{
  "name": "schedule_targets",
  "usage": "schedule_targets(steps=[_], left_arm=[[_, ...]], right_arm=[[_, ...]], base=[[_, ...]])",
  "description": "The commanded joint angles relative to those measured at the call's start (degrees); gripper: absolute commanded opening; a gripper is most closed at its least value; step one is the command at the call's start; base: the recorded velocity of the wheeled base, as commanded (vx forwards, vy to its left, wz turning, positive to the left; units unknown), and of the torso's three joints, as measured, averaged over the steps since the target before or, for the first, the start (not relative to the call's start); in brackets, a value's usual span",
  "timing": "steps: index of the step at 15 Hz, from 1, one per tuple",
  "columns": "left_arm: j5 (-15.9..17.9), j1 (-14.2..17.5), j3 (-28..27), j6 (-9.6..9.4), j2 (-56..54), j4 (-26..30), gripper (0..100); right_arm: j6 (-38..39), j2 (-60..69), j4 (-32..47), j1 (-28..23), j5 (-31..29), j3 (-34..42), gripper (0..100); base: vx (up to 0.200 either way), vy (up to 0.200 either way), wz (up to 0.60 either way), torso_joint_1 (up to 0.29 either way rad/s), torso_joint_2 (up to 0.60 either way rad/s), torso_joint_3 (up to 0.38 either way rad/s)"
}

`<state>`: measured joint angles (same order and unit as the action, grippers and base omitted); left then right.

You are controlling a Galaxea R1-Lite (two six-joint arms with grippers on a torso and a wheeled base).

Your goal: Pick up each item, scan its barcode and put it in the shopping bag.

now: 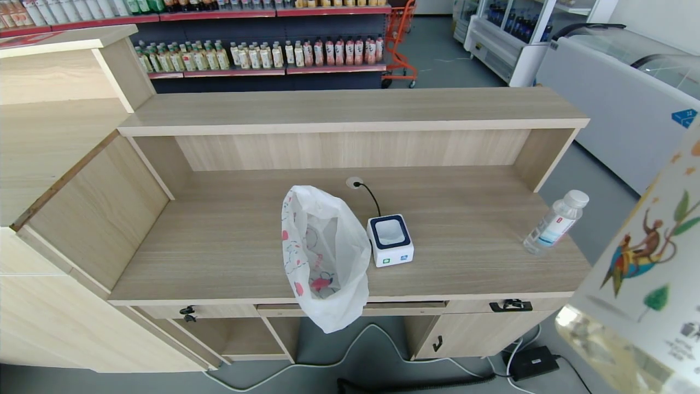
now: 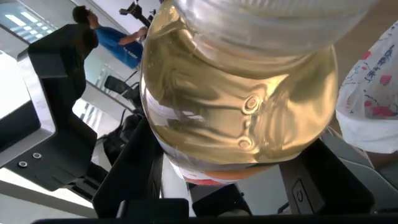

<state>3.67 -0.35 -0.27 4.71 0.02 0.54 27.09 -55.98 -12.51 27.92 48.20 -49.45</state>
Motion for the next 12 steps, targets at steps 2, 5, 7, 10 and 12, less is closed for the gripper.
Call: schedule_targets(steps=[2,5,7,10,12], left_arm=[[0.02,0.0,0.0,0.04,-0.02,-0.01,100],[0.02,0.0,0.0,0.04,-0.02,-0.01,100],[-0.07,0.0,0.0,0.04,-0.02,-0.01,100],[-0.07,0.0,0.0,0.04,-0.02,-0.01,100],[0.02,0.0,0.0,0.04,-0.02,-0.01,100]], right_arm=[[-11.27,-4.75,2.05,-7.53,-0.3,0.4,0],[-34.47,-11.78,2.84,-17.55,-7.86,3.48,0],[-47.74,-15.39,3.1,-23.52,-10.58,4.97,0],[-60.13,-19.52,3.63,-28.71,-10.58,5.5,0],[-78.33,-25.32,3.63,-36.0,-10.58,4.36,0]], base=[[0.0,0.0,0.0,0.0,0.0,0.0],[0.0,0.0,0.0,0.0,0.0,0.0],[0.0,0.0,0.0,0.0,0.0,0.0],[0.0,0.0,0.0,0.0,0.0,0.0],[0.0,0.0,0.0,0.0,0.0,0.0]])
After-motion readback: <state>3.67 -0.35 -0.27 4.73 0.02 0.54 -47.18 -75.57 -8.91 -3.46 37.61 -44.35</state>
